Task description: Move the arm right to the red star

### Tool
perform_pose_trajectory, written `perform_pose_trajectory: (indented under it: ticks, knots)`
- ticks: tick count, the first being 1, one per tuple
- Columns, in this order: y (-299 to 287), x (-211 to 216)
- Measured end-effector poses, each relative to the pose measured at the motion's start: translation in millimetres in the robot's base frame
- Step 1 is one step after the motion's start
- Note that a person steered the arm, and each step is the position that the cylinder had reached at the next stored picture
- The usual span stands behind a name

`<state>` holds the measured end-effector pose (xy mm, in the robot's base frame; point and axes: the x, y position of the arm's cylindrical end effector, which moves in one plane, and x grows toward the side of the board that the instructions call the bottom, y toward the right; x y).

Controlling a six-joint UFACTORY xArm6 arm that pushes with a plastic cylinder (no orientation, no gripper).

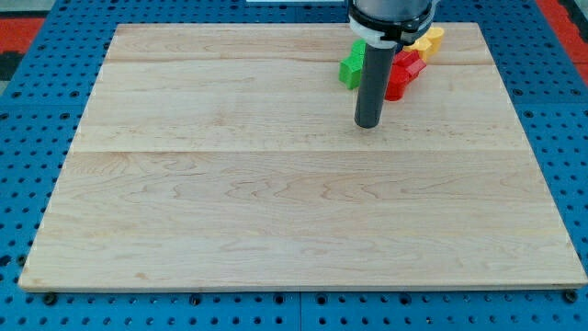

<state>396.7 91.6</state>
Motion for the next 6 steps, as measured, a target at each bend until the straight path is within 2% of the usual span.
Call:
perform_pose_trajectory:
  ticks: [1, 4, 6]
  knots:
    - [0, 0]
    - [100, -4]
    - [157, -51]
